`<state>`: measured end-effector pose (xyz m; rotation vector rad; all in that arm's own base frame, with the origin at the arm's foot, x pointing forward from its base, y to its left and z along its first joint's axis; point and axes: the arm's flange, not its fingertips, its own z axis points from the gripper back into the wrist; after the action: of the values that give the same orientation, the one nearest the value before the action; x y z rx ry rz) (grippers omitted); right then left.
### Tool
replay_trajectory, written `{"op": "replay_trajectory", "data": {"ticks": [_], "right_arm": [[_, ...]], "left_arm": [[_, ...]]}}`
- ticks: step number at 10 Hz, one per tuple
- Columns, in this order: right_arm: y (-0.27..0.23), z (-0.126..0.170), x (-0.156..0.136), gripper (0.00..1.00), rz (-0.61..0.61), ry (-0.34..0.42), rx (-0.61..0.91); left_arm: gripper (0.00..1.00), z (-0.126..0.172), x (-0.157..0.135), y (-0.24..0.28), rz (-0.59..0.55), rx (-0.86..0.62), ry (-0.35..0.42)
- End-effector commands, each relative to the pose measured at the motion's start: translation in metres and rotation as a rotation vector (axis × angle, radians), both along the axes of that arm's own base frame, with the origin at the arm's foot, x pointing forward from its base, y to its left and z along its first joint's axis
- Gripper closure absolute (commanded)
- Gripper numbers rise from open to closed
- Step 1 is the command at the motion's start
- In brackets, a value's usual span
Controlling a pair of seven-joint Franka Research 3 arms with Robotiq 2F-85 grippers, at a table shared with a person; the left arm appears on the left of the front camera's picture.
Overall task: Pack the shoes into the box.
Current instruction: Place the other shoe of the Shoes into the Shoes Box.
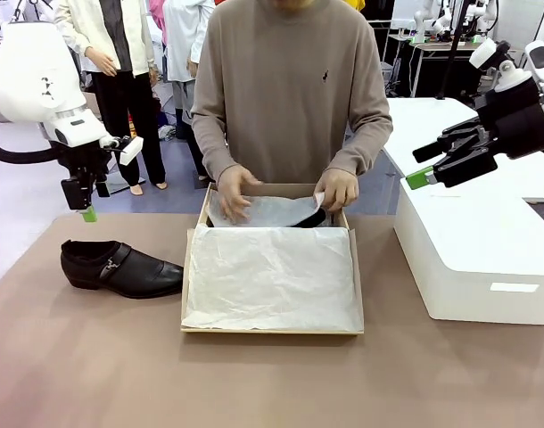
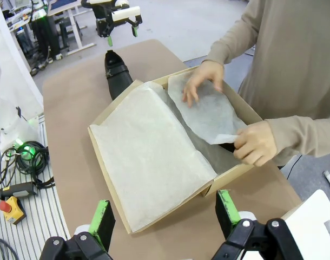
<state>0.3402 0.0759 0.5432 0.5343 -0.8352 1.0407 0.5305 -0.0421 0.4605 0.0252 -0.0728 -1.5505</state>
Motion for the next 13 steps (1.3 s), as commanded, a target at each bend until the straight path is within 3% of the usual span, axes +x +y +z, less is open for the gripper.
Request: {"op": "replay_trajectory", "data": {"ticks": [1, 9, 13], "right_arm": [[0.001, -0.002, 0.004, 0.0, 0.022, -0.027, 0.025], [0.001, -0.002, 0.004, 0.0, 0.022, -0.027, 0.025], [0.001, -0.002, 0.004, 0.0, 0.022, -0.027, 0.025]], "left_arm": [[0.0, 0.002, -0.002, 0.001, 0.005, 0.002, -0.003], [0.0, -0.042, -0.001, 0.019, 0.047, 0.028, 0.077], [0.0, -0.063, 0.008, 0.024, 0.077, 0.055, 0.081]]}}
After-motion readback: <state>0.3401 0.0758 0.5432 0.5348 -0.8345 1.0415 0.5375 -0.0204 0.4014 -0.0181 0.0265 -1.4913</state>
